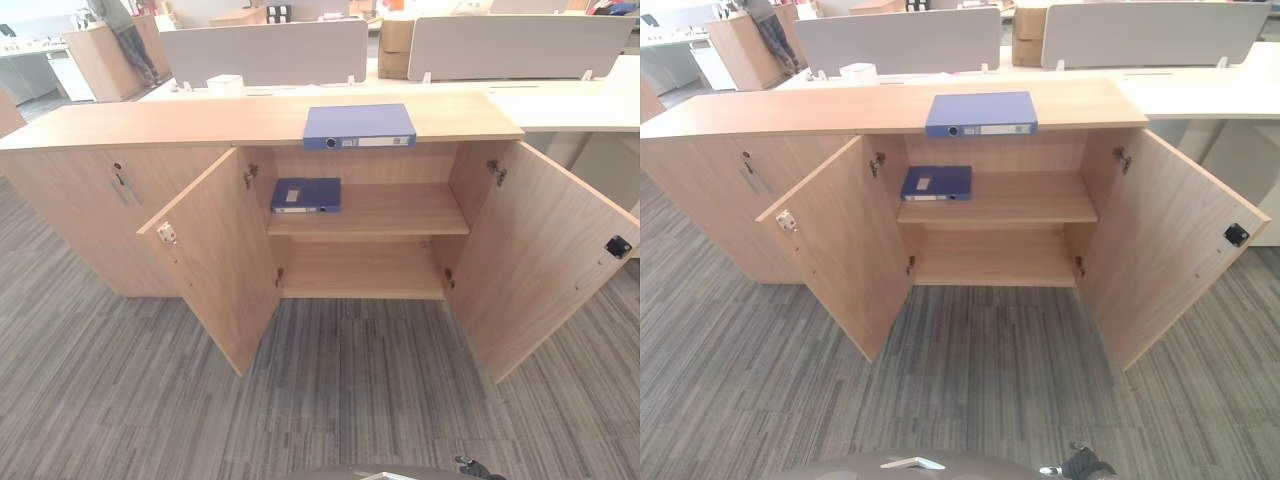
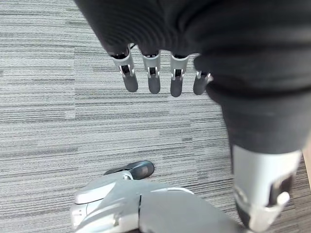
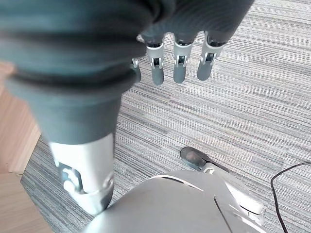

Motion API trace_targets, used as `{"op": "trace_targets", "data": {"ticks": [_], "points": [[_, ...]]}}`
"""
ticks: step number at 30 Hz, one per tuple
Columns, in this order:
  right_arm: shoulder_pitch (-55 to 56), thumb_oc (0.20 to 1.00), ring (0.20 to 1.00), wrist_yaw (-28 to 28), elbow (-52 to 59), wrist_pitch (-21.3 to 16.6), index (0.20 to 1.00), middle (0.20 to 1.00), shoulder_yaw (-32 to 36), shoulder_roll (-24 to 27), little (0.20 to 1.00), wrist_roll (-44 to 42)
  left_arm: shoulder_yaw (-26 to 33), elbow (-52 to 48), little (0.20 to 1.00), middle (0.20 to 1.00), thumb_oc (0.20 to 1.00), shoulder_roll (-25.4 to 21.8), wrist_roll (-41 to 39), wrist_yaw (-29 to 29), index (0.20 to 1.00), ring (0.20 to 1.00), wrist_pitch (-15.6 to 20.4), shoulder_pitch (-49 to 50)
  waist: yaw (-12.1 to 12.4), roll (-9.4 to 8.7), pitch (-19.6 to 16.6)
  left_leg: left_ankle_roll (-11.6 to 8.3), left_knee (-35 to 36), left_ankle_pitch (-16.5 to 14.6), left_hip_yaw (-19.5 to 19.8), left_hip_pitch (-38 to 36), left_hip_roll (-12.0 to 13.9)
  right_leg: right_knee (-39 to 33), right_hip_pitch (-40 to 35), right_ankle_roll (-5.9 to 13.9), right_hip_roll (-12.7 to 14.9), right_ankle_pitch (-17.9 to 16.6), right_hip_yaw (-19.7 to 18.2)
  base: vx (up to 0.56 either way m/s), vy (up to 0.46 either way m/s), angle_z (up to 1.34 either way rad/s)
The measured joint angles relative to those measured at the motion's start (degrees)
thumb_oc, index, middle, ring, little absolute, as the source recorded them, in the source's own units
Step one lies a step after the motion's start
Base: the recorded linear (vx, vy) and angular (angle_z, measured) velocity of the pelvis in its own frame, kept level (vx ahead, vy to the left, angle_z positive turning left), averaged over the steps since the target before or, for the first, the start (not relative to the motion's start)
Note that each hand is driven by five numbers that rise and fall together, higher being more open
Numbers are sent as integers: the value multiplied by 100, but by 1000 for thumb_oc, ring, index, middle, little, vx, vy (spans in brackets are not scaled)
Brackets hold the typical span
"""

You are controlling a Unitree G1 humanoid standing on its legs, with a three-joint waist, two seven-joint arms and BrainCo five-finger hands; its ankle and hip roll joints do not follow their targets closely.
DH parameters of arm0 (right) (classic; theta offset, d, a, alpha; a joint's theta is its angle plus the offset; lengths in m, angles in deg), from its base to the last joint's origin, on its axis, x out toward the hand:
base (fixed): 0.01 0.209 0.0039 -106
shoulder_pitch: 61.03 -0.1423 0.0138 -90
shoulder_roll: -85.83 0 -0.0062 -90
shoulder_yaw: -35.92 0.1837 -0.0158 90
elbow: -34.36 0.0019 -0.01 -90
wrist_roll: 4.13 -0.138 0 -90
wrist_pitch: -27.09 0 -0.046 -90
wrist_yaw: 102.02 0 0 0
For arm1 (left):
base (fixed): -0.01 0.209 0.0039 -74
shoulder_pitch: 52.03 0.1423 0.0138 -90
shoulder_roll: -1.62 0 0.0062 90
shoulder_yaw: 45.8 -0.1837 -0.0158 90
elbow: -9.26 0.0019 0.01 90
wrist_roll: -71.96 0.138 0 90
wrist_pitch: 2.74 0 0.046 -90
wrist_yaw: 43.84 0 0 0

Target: Put the empty folder in the office cabinet

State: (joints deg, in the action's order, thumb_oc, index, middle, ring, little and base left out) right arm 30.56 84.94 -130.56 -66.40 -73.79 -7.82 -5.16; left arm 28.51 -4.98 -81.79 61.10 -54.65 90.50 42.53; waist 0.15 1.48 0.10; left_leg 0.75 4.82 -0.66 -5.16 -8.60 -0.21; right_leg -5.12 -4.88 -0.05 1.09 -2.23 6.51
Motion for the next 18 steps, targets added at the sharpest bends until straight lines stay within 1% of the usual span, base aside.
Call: {"op": "trace_targets", "data": {"ticks": [8, 18], "points": [[-8, 1000, 1000, 8, 2, 1, 1000, 1000, -2, 41, 1000, -20, -69, -222, 1000, 1000, 1000, 141, -136, -7, 1000, 1000, 8, 42, 1, 36, 16, 0, 14, 0, 1, 7, 1, 0, 11, 0, -2, 1, -1, 0, 0, 0], [-3, 1000, 1000, 8, 1, 0, 1000, 1000, -1, 46, 1000, -20, -122, -224, 1000, 1000, 1000, 155, -244, -10, 1000, 1000, 8, 44, -4, 42, 25, 0, 15, 0, -3, 12, 1, 0, 22, 1, -3, 1, -9, 0, 0, 0]]}}
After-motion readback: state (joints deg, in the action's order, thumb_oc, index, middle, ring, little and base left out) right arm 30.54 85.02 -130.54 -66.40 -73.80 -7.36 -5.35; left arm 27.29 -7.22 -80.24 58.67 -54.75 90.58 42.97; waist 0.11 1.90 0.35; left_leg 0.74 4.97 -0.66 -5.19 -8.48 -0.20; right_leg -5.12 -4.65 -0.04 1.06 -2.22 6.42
